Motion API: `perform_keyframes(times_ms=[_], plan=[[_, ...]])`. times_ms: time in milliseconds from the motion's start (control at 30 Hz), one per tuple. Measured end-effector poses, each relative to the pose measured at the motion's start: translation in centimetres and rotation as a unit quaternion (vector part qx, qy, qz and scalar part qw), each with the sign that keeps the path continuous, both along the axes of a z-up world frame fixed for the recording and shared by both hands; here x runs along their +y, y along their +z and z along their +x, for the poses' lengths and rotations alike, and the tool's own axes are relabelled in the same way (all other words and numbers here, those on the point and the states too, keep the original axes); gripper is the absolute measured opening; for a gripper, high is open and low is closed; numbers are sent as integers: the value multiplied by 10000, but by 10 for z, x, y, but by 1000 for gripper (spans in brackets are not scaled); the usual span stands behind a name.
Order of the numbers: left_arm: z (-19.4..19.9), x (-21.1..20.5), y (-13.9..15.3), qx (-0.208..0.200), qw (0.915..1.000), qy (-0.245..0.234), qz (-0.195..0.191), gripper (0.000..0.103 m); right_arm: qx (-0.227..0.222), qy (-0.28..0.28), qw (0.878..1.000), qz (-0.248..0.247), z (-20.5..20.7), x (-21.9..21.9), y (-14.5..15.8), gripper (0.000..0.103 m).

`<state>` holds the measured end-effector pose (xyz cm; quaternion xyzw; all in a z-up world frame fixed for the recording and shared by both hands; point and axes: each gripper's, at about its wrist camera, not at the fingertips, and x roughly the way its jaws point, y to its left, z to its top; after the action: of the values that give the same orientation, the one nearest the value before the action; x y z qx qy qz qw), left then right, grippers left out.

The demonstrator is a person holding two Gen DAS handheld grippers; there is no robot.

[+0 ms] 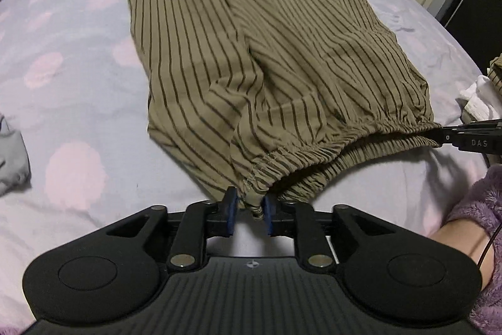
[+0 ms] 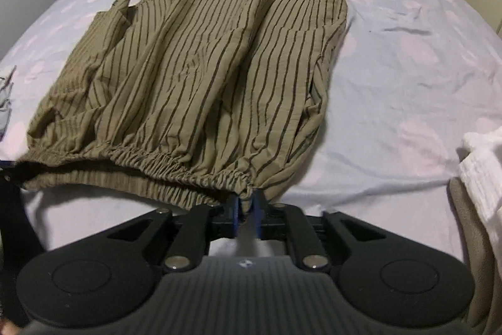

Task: Fold clothes
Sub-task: 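Lay the pants flat on the bed and open both grippers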

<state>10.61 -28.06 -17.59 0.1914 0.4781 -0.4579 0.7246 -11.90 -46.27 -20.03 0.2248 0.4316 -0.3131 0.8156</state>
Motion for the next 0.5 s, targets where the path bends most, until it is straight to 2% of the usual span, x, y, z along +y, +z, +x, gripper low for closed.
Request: perform_keyframes(times_ms=[33, 67, 100, 133, 233, 367, 500], plan=[[-1, 3, 3, 77, 10000, 19, -20, 32, -9, 19, 10000, 50, -2, 2, 2, 33], [-3, 7, 6, 154, 9999, 38, -39, 38, -38, 39, 10000, 82, -4, 4, 3, 37], [-4, 11, 10, 225, 9997, 68, -76, 50, -103, 61, 9999, 82, -8, 8, 4, 43], [-5, 16, 16, 282, 9994, 131, -177, 53, -207, 80, 9997, 92, -12, 10, 5, 46], [1, 32, 28, 568, 9954, 473, -607, 53, -724, 75, 9972, 182, -27, 15, 13, 64], [14, 44, 43, 747, 9853, 1206, -957, 53, -1285, -330, 9909, 226, -48, 14, 15, 66], [17, 43, 56, 702, 9801, 1529, -1050, 53, -1184, -504, 9915, 213, -54, 9, 12, 66]])
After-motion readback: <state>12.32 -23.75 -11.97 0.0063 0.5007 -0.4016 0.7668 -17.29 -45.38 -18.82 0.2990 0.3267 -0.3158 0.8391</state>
